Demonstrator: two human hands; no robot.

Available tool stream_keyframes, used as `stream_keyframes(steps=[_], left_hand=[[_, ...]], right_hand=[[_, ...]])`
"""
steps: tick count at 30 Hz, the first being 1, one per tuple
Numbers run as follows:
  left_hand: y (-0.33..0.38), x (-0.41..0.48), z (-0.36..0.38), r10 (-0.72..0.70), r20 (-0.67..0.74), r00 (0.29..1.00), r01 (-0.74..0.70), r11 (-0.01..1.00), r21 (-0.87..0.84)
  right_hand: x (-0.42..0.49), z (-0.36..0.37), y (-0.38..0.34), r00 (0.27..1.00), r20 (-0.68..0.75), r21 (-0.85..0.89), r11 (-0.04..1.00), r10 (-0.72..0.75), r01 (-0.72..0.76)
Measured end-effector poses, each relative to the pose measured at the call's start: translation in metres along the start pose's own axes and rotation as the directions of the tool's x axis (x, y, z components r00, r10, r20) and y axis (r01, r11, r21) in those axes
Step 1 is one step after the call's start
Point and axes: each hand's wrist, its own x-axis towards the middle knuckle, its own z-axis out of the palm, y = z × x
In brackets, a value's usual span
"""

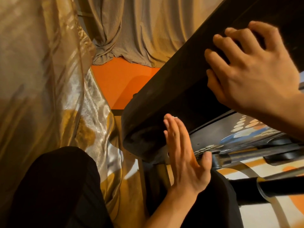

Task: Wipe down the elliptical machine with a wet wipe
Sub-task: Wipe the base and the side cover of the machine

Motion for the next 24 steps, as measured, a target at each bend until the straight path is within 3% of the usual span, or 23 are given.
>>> stream_keyframes(steps=[3, 7, 10, 11, 13, 15, 16, 19, 24], left_hand=[[-0.02, -0.008, -0.005, 0.012, -0.025, 1.0, -0.01, 0.997, 0.081], [-0.065, -0.022, -0.017, -0.248, -0.176, 0.953, 0.245, 0.969, -0.039], [-0.069, -0.014, -0.017, -0.395, -0.204, 0.896, 0.36, 0.914, -0.187], [-0.059, -0.01, -0.016, -0.367, -0.195, 0.91, 0.331, 0.924, -0.193], [-0.034, -0.006, -0.012, -0.142, -0.127, 0.982, 0.13, 0.986, -0.104], [-0.015, 0.0, -0.007, 0.067, 0.002, 0.998, -0.067, 0.997, 0.023], [-0.013, 0.003, -0.006, 0.103, 0.033, 0.994, -0.105, 0.992, 0.065], [-0.034, -0.003, -0.012, 0.053, -0.036, 0.998, -0.05, 0.995, 0.082], [-0.086, 0.007, -0.039, -0.223, -0.254, 0.941, 0.233, 0.973, 0.008]], right_hand=[[-0.001, 0.0, 0.001, 1.0, 0.008, 0.003, 1.0, -0.018, 0.018], [0.0, 0.001, 0.002, 0.999, 0.014, 0.01, 0.999, -0.039, 0.038], [0.0, 0.001, 0.001, 0.999, 0.017, 0.019, 0.999, -0.042, 0.041], [0.0, 0.001, 0.0, 0.999, 0.017, 0.012, 0.999, -0.041, 0.04], [-0.001, 0.002, -0.001, 0.999, 0.028, -0.003, 0.999, -0.042, 0.042], [0.0, 0.002, -0.001, 0.998, 0.042, -0.013, 0.999, -0.046, 0.047], [0.001, 0.002, -0.001, 0.998, 0.049, -0.015, 0.999, -0.049, 0.05], [0.0, 0.001, 0.001, 0.997, 0.049, -0.011, 0.999, -0.051, 0.052], [0.0, 0.002, 0.0, 0.997, 0.04, -0.015, 0.998, -0.059, 0.06]])
